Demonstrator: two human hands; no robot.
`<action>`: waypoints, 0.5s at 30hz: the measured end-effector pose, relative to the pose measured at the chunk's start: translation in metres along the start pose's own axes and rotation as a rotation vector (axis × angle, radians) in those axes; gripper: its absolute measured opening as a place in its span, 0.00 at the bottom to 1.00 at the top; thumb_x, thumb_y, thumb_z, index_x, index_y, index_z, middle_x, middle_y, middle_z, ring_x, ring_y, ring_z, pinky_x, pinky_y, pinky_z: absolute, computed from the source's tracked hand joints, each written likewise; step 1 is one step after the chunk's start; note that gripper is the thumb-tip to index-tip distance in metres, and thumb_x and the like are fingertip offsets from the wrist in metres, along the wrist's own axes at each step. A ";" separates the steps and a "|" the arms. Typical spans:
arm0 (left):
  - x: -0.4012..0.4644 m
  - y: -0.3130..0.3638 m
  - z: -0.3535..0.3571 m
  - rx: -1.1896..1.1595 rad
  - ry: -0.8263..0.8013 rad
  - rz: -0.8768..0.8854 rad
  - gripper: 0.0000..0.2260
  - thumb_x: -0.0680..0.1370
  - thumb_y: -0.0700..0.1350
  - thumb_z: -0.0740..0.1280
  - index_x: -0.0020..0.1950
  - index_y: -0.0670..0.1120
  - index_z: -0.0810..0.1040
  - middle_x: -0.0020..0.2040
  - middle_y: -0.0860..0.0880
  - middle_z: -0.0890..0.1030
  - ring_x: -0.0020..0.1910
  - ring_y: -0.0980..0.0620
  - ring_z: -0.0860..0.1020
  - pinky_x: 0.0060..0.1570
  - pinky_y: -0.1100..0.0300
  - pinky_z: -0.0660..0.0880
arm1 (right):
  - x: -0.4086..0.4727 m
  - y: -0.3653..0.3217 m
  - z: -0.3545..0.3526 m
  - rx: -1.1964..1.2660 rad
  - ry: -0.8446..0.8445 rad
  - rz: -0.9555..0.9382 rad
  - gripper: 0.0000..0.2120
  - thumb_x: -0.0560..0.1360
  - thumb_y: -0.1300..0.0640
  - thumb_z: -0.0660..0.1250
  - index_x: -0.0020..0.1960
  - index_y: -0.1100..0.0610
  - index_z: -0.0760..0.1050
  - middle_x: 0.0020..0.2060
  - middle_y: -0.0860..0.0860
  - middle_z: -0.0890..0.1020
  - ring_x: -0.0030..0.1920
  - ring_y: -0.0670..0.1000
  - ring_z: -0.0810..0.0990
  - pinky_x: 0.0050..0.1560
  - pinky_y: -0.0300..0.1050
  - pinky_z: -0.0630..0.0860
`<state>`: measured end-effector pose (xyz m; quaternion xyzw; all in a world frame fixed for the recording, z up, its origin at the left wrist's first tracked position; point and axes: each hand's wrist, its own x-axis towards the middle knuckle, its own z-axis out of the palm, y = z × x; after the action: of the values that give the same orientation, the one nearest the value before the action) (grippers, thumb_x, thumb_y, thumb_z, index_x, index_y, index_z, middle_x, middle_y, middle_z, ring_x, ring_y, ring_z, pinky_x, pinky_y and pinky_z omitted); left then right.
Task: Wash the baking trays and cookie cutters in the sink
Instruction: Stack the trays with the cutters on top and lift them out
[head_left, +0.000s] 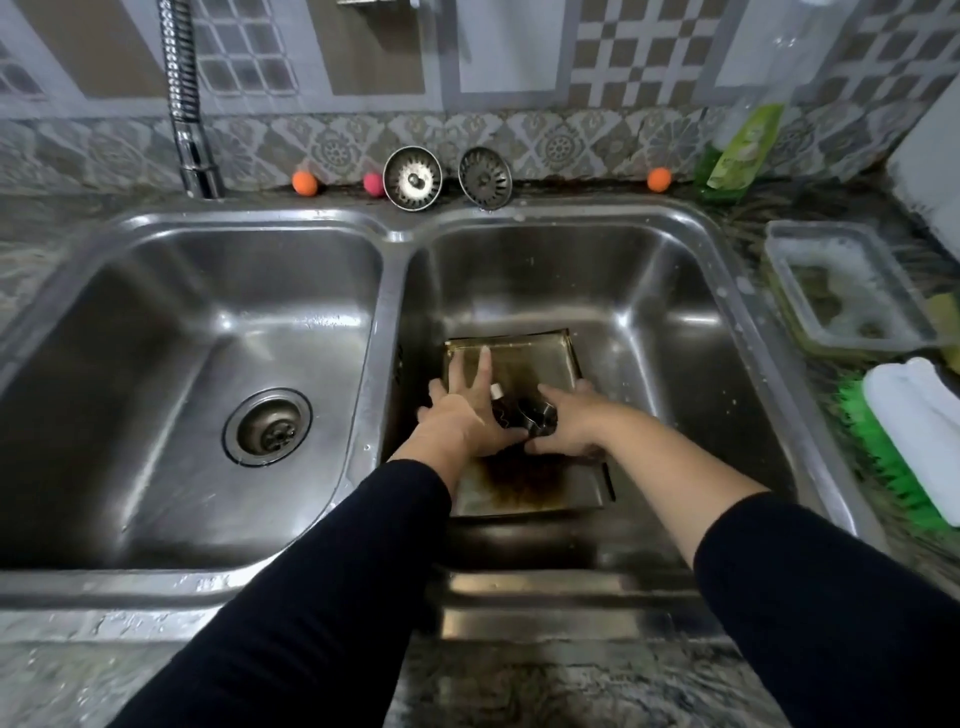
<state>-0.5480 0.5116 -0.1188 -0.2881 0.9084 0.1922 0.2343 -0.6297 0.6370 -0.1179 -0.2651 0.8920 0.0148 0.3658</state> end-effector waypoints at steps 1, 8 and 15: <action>-0.002 -0.002 0.001 -0.063 0.023 -0.006 0.48 0.72 0.66 0.64 0.75 0.57 0.30 0.77 0.50 0.33 0.76 0.38 0.45 0.73 0.42 0.53 | 0.000 0.006 -0.003 0.020 -0.020 0.018 0.43 0.73 0.33 0.61 0.77 0.44 0.41 0.77 0.54 0.40 0.76 0.62 0.51 0.73 0.59 0.57; 0.001 -0.005 0.011 -0.307 -0.012 -0.229 0.30 0.79 0.65 0.42 0.76 0.56 0.33 0.78 0.38 0.47 0.75 0.38 0.57 0.72 0.45 0.54 | 0.006 0.034 0.014 0.511 0.013 0.124 0.34 0.73 0.28 0.41 0.76 0.38 0.40 0.77 0.52 0.37 0.76 0.61 0.39 0.72 0.68 0.47; 0.004 -0.006 0.016 -0.278 -0.089 -0.230 0.34 0.76 0.70 0.45 0.74 0.60 0.30 0.75 0.38 0.61 0.70 0.38 0.67 0.69 0.46 0.62 | 0.004 0.020 0.034 0.773 0.031 0.084 0.34 0.77 0.33 0.48 0.73 0.37 0.30 0.78 0.52 0.45 0.77 0.60 0.47 0.72 0.63 0.49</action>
<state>-0.5424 0.5130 -0.1359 -0.4107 0.8231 0.3003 0.2524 -0.6199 0.6603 -0.1487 -0.0711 0.8472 -0.3116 0.4243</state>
